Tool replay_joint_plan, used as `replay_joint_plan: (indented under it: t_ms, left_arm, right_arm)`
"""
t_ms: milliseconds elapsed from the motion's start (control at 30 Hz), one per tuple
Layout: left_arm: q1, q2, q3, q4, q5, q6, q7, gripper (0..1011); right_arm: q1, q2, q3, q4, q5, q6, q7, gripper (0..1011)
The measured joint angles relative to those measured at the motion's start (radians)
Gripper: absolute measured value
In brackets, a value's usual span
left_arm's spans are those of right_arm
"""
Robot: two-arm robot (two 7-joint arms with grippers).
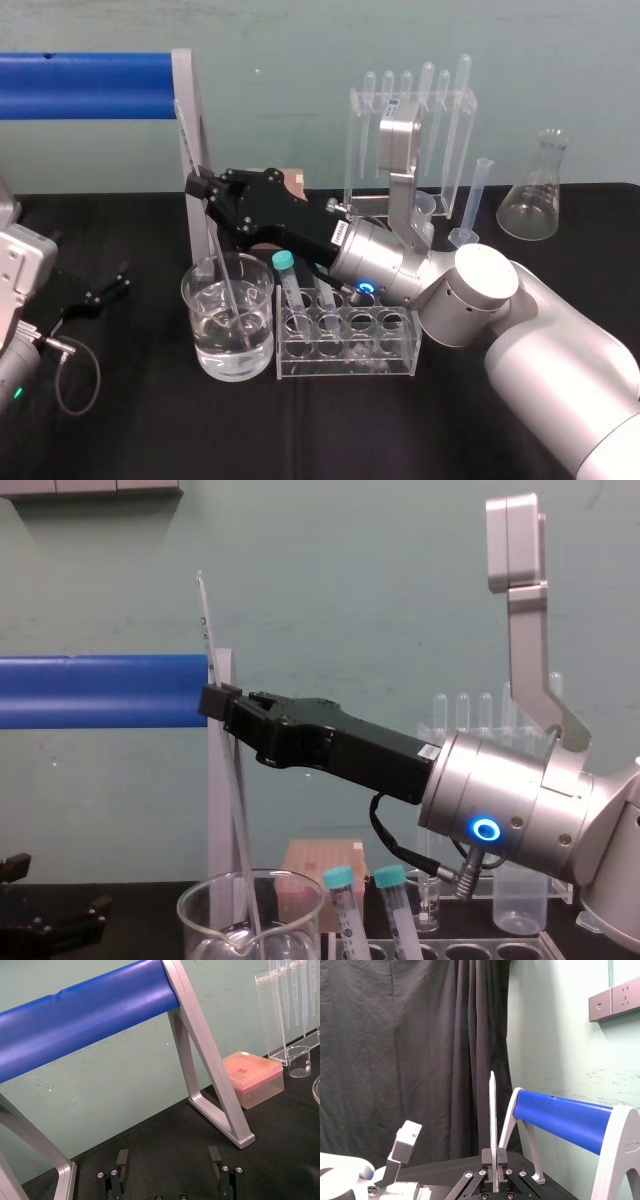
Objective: Hold the thermometer with one hand and immerse one end into the beaker, then reinsert it into the test tube rack.
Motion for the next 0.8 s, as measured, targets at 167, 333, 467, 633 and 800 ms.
replay_joint_plan:
  t_ms: [167,333,467,633,800]
  left_arm:
    - [0.0,0.0,0.0,0.0,0.0,0.0,0.0,1008]
    - [0.0,0.0,0.0,0.0,0.0,0.0,0.0,1008]
    - [0.0,0.0,0.0,0.0,0.0,0.0,0.0,1008]
    - [0.0,0.0,0.0,0.0,0.0,0.0,0.0,1008]
    - [0.0,0.0,0.0,0.0,0.0,0.0,0.0,1008]
  right_arm:
    - [-0.002,-0.001,0.001,0.004,-0.005,0.001,-0.001,55]
    - [-0.003,-0.002,0.003,0.004,-0.005,0.004,-0.002,55]
    - [-0.005,-0.003,0.006,0.002,-0.005,0.006,-0.005,55]
    - [-0.006,-0.004,0.006,-0.001,-0.005,0.009,-0.006,55]
    - [-0.009,-0.004,0.006,-0.006,-0.005,0.011,-0.007,55]
